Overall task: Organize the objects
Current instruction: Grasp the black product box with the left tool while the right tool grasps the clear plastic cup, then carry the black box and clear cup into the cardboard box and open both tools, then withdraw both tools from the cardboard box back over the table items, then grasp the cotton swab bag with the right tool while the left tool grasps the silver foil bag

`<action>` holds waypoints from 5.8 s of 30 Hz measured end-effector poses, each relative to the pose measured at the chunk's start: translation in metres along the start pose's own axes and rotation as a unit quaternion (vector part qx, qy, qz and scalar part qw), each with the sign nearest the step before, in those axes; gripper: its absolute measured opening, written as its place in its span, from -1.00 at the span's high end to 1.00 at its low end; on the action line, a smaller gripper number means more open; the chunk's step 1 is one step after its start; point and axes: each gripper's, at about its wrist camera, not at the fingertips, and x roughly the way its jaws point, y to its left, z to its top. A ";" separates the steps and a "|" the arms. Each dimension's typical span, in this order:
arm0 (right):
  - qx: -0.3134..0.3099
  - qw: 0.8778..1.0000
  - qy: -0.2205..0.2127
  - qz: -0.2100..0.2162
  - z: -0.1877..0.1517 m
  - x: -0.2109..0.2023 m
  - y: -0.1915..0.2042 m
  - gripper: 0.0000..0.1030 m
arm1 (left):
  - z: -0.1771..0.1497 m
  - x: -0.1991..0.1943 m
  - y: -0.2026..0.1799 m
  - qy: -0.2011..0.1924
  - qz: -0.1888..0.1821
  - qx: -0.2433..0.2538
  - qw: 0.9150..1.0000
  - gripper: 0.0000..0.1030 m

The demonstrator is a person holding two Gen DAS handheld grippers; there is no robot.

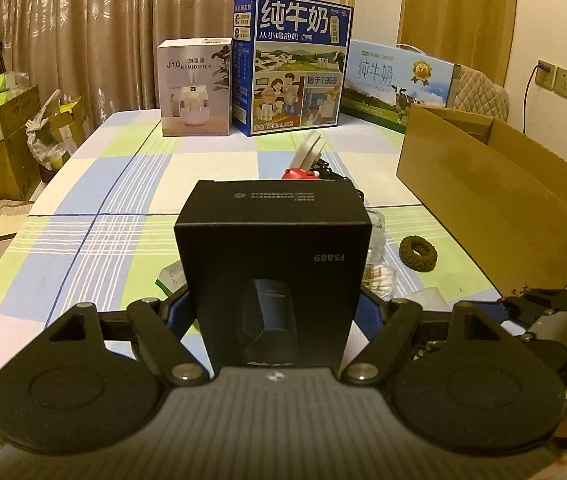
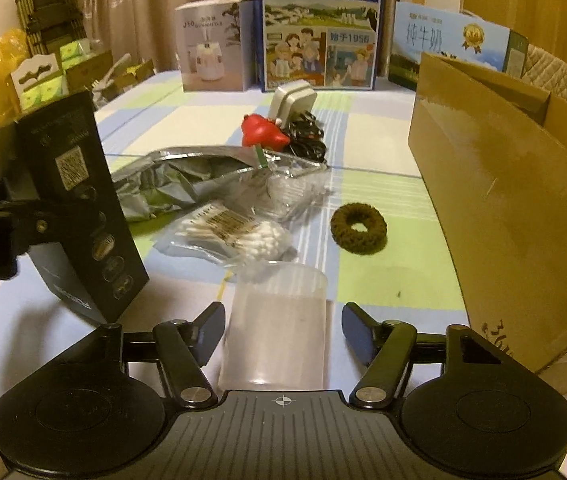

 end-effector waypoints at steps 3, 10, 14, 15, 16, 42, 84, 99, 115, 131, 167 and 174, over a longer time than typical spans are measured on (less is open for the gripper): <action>-0.002 1.000 0.007 0.002 -0.001 0.003 0.002 -0.11 | 0.001 -0.001 -0.001 -0.002 -0.003 -0.001 1.000 -0.47; 0.002 1.000 -0.022 -0.001 0.001 -0.011 0.000 0.05 | 0.007 -0.007 -0.006 -0.010 -0.004 0.006 1.000 -0.47; 0.008 0.999 -0.047 -0.007 0.010 -0.027 -0.003 0.05 | 0.014 -0.015 -0.011 -0.019 -0.005 0.009 1.000 -0.47; 0.010 0.998 -0.054 -0.008 0.013 -0.032 -0.005 0.05 | 0.016 -0.017 -0.012 -0.021 -0.006 0.010 1.000 -0.47; 0.011 0.998 -0.062 -0.009 0.016 -0.038 -0.006 0.05 | 0.018 -0.019 -0.015 -0.024 -0.007 0.012 1.000 -0.47; 0.124 0.965 -0.178 -0.145 0.084 -0.147 -0.180 0.05 | 0.138 -0.014 -0.167 -0.092 -0.146 0.079 0.982 -0.47; 0.200 0.956 -0.179 -0.119 0.072 -0.140 -0.208 -0.32 | 0.135 0.025 -0.146 -0.054 -0.141 0.058 0.987 -0.82; 0.187 0.959 -0.188 -0.100 0.073 -0.143 -0.190 -0.32 | 0.126 0.012 -0.112 -0.060 -0.098 0.064 0.991 -0.84; 0.095 0.974 -0.206 0.002 0.091 -0.133 -0.102 -0.32 | 0.107 -0.027 -0.011 -0.055 0.009 0.030 0.998 -0.84; -0.065 0.983 -0.118 0.124 0.090 -0.073 -0.026 -0.32 | 0.078 -0.046 0.045 -0.027 0.070 0.062 0.995 -0.87; -0.209 0.952 0.129 0.183 0.078 0.082 0.025 0.55 | 0.068 0.081 0.055 0.078 -0.071 0.167 0.980 -0.87; -0.155 0.964 0.147 0.158 0.071 0.061 0.009 0.58 | 0.072 0.098 0.037 0.099 -0.094 0.198 0.971 -0.77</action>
